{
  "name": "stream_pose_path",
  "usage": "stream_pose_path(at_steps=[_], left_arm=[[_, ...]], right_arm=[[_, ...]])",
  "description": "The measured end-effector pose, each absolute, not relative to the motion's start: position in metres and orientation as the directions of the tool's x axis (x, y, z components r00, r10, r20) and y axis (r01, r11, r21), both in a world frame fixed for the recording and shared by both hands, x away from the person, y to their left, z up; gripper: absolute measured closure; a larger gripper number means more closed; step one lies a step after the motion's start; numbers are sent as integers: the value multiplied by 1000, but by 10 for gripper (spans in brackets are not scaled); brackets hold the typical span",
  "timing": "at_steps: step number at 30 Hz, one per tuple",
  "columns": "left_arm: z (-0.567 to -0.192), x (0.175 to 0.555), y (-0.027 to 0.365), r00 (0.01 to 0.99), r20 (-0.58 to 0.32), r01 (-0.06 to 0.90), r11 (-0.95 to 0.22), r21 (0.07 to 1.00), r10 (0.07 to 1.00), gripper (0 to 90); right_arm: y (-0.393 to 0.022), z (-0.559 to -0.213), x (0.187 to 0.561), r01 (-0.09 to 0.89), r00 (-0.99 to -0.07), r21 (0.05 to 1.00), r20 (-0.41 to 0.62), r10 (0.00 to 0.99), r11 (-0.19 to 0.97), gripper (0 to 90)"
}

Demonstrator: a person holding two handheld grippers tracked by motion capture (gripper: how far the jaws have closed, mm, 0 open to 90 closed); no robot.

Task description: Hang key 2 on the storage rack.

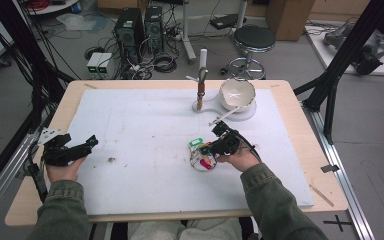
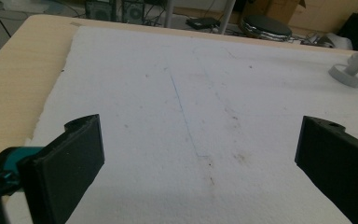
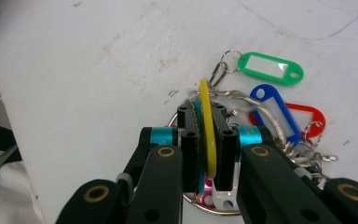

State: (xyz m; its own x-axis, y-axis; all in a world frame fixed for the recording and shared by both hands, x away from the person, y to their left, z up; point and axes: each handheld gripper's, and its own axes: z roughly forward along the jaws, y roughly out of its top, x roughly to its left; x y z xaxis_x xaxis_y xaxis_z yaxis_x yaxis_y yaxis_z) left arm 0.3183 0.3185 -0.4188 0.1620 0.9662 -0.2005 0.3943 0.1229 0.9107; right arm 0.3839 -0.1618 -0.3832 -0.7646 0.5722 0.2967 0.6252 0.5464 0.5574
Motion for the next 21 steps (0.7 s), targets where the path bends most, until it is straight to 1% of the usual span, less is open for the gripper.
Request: stream_pose_path(at_steps=[6, 15, 21], left_arm=[[-419, 318, 318, 163, -199, 395, 121, 911, 966, 17], [-419, 318, 318, 163, -199, 395, 121, 911, 966, 17], [-418, 318, 318, 162, -199, 397, 121, 910, 967, 17]], right_arm=[[-168, -376, 383, 626, -760, 584, 309, 571, 517, 847], [-177, -357, 383, 614, -762, 636, 322, 562, 468, 847], [-181, -344, 382, 612, -759, 655, 330, 561, 443, 847]])
